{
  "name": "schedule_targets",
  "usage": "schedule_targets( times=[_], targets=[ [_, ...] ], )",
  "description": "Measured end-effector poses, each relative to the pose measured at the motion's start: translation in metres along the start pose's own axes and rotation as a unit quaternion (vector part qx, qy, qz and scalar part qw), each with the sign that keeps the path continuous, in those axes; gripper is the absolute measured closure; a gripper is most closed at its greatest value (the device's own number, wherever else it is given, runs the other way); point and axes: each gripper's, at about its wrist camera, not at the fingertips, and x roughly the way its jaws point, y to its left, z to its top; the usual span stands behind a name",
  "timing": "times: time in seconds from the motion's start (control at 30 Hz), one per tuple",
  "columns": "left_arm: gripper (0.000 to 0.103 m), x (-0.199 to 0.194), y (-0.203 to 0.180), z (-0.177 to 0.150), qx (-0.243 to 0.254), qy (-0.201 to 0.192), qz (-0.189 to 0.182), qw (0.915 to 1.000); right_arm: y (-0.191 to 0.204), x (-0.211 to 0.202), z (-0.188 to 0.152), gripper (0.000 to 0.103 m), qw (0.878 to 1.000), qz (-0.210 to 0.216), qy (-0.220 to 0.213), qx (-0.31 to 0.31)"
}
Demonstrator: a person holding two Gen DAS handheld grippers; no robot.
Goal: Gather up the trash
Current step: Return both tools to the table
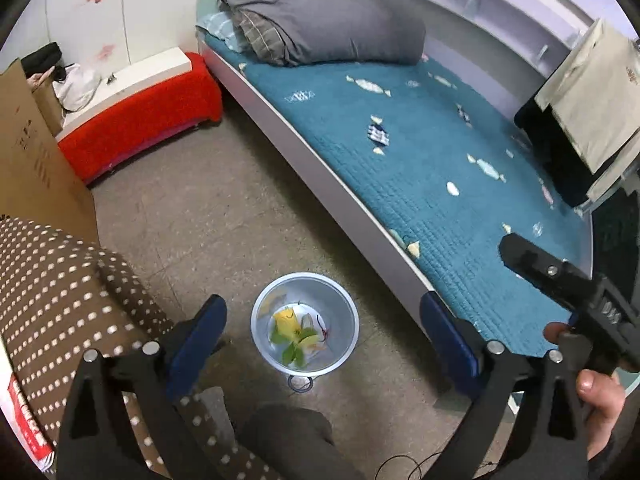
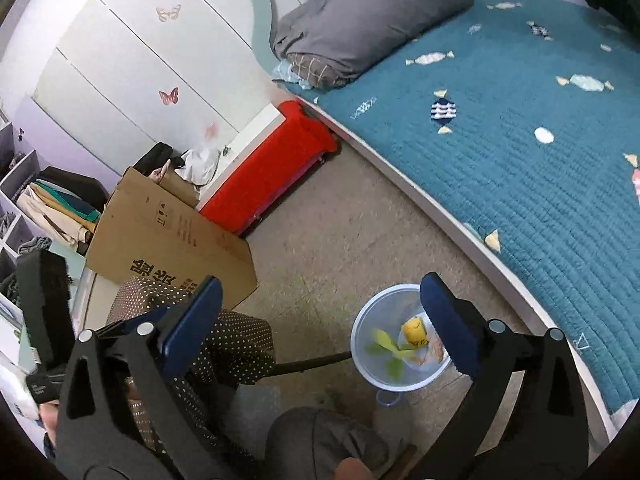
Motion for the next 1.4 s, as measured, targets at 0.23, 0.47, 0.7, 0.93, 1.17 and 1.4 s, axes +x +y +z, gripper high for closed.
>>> schedule_targets(
  times=[0.23,0.47,0.7,0.93,1.17,1.4],
  targets=[
    [0.008,-0.049,0.000,-0.010,0.008,-0.054,0.010,0.9984,0.023,-0.011,-0.008,0.006,1.000,-0.017,-0.020,-0.018],
    [0.008,-0.100,-0.002,-0.027,0.016,-0.105,0.018,0.9942,0.054,-0.031,-0.012,0.006,0.999,-0.005,-0.037,-0.039],
    [0.008,-0.141,0.007,-0.051,0.009,-0.142,0.034,0.9893,0.096,-0.044,-0.021,0.006,0.996,0.012,-0.039,-0.075],
    [0.008,-0.179,0.037,-0.084,-0.017,-0.171,0.054,0.9837,0.144,-0.047,-0.039,0.006,0.992,0.020,-0.023,-0.121],
    [0.008,-0.206,0.072,-0.115,-0.049,-0.186,0.077,0.9783,0.197,-0.044,-0.069,0.006,0.984,0.034,-0.001,-0.178],
    [0.008,-0.228,0.105,-0.146,-0.078,-0.204,0.107,0.9701,0.242,-0.029,-0.107,0.006,0.970,0.054,0.042,-0.231]
  ],
)
